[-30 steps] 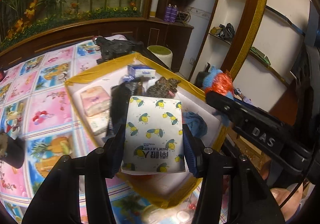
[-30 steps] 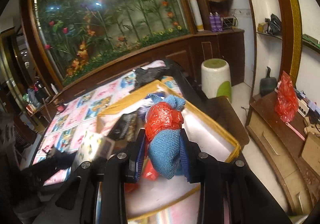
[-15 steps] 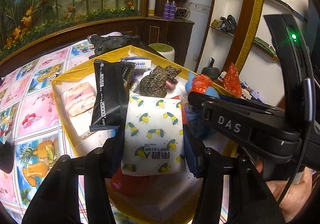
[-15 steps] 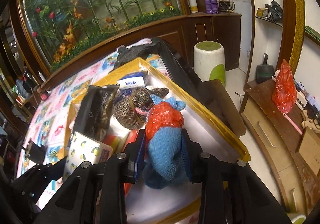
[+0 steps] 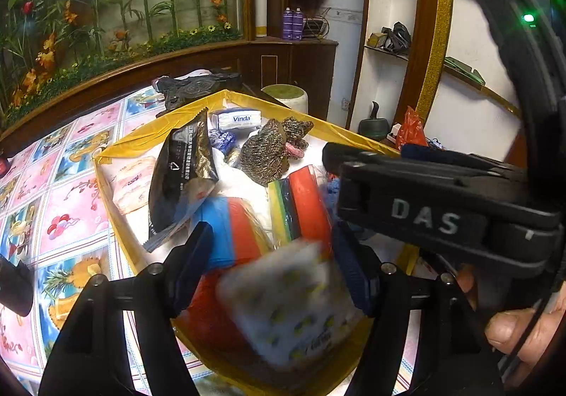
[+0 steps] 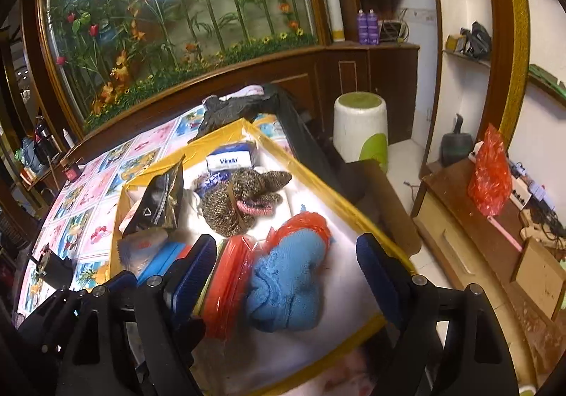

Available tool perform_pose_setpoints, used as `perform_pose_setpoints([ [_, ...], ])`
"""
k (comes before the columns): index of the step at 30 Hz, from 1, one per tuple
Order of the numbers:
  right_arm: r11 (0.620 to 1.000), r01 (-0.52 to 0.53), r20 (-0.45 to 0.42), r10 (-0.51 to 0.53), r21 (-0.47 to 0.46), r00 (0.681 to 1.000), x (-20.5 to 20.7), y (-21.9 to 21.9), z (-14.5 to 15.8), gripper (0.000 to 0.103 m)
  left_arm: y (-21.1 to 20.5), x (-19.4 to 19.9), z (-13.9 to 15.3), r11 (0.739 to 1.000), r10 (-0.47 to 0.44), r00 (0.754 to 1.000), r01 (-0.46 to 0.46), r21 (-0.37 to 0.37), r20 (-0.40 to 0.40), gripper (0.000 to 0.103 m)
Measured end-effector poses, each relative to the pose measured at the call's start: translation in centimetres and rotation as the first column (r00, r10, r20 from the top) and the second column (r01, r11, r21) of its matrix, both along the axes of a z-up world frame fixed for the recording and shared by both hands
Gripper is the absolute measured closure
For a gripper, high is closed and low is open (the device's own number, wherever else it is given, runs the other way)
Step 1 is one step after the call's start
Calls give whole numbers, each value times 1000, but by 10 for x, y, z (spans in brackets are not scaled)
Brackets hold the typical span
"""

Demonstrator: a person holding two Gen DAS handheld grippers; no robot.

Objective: Organize soft objects

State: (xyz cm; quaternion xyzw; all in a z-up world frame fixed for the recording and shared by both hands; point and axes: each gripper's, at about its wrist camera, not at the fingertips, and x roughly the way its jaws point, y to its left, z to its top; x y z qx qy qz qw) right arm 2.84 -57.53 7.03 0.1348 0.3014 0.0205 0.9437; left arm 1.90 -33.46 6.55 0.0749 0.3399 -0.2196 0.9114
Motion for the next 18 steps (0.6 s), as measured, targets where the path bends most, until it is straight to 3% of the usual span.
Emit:
perform_pose_setpoints([
  [16,998,65,102,-66,15,993,-79,10,4,6,28,-35,21,1000,3,996,-3,0,87,35],
  [18,998,66,107,-68,22,992,-88,15,2,6,36,-41,22,1000,1,994,-1,2,106,29],
])
